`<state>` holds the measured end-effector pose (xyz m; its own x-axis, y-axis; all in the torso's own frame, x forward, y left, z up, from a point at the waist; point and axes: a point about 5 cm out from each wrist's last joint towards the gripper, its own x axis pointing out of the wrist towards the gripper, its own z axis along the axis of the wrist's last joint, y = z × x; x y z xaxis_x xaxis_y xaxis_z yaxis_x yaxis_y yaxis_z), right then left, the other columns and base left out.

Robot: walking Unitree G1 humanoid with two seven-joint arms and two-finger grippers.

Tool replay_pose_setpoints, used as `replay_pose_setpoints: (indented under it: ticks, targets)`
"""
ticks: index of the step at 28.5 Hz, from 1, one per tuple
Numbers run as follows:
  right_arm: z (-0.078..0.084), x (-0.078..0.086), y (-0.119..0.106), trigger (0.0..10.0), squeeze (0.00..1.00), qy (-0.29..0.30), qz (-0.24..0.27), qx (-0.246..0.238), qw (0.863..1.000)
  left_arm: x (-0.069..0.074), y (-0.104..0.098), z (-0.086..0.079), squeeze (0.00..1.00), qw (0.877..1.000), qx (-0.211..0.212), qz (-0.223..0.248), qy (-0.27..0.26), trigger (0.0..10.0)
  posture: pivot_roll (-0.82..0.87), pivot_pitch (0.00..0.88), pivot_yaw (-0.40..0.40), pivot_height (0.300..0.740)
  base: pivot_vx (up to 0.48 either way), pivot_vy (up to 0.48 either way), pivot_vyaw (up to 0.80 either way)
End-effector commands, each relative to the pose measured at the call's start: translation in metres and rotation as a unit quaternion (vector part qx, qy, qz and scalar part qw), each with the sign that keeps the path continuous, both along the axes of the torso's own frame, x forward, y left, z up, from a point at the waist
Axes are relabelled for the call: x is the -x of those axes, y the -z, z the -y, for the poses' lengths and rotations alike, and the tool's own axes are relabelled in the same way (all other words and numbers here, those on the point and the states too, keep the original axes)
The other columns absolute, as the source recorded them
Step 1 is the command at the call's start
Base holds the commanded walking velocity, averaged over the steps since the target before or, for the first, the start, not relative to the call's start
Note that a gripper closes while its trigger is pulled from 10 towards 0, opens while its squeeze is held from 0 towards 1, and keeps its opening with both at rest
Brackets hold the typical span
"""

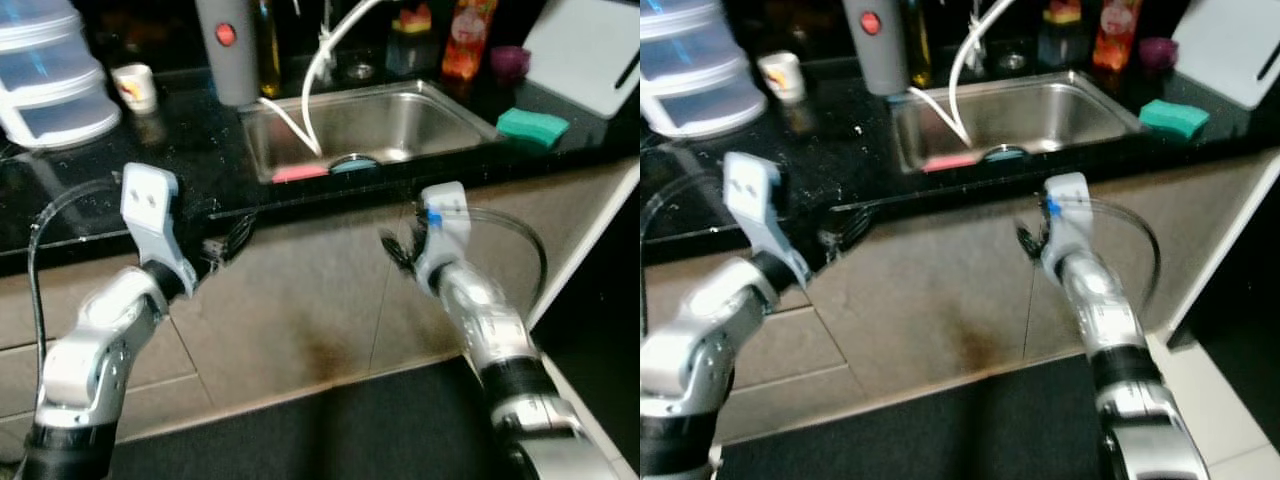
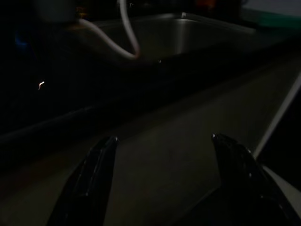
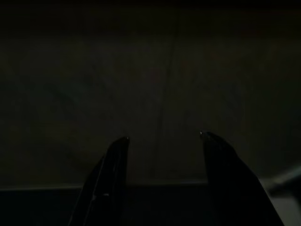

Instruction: Kitchen organization

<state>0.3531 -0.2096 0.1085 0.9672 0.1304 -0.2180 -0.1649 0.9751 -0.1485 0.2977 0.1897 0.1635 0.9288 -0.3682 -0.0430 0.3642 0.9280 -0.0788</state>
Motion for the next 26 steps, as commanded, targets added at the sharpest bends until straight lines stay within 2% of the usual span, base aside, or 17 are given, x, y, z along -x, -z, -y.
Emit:
replay_pose_setpoints:
  ticks: [1,2,3,7,8,9,12,16,19,21,26]
  targets:
    - [-0.004,0.004,0.015,10.0,0.0,-0.007,-0.022,0.018,1.0,0.002,0.031,-0.012,0.0,0.998,-0.013,-0.049,-0.032,10.0,0.08,0.0,0.016,0.74,0.0,0.0,0.79]
    - [-0.004,0.004,0.015,10.0,0.0,-0.007,-0.022,0.018,1.0,0.002,0.031,-0.012,0.0,0.998,-0.013,-0.049,-0.032,10.0,0.08,0.0,0.016,0.74,0.0,0.0,0.79]
    - [-0.003,0.006,0.02,10.0,0.0,-0.005,-0.032,0.023,0.999,0.003,0.039,-0.015,0.0,0.997,-0.013,-0.06,-0.039,10.0,0.08,0.0,0.016,0.74,0.0,0.0,0.79]
    - [0.004,0.022,0.053,10.0,0.0,0.008,-0.093,0.048,0.995,0.007,0.093,-0.033,0.0,0.985,-0.009,-0.137,-0.102,10.0,0.07,0.0,0.006,0.74,0.0,0.0,0.79]
    - [0.004,0.022,0.053,10.0,0.0,0.008,-0.093,0.048,0.995,0.007,0.093,-0.033,0.0,0.985,-0.009,-0.137,-0.102,10.0,0.07,0.0,0.006,0.74,0.0,0.0,0.79]
    - [0.005,0.029,0.064,10.0,0.0,0.013,-0.111,0.05,0.992,0.01,0.113,-0.04,0.0,0.977,-0.002,-0.166,-0.131,10.0,0.07,0.0,0.004,0.74,0.0,0.0,0.79]
    - [0.006,0.029,0.066,10.0,0.0,0.018,-0.113,0.047,0.992,0.011,0.118,-0.043,0.0,0.975,-0.004,-0.171,-0.142,10.0,0.06,0.0,0.005,0.74,0.0,0.0,0.78]
    - [0.011,0.025,0.06,10.0,0.0,0.031,-0.104,0.042,0.993,0.008,0.116,-0.052,0.0,0.975,0.0,-0.154,-0.16,10.0,0.06,0.0,0.005,0.74,0.0,0.0,0.77]
    - [0.013,0.026,0.064,10.0,0.0,0.037,-0.111,0.051,0.992,0.01,0.124,-0.052,0.0,0.974,-0.015,-0.158,-0.161,10.0,0.06,0.0,0.0,0.74,0.0,0.0,0.68]
    - [0.017,0.029,0.068,10.0,0.0,0.051,-0.119,0.066,0.989,0.013,0.133,-0.051,0.0,0.973,-0.016,-0.162,-0.164,10.0,0.06,0.0,0.0,0.74,0.0,0.0,0.0]
    - [0.026,0.036,0.074,10.0,0.0,0.076,-0.13,0.058,0.987,0.023,0.151,-0.048,0.0,0.968,-0.018,-0.185,-0.167,10.0,0.05,0.0,-0.005,0.74,0.0,0.0,0.0]
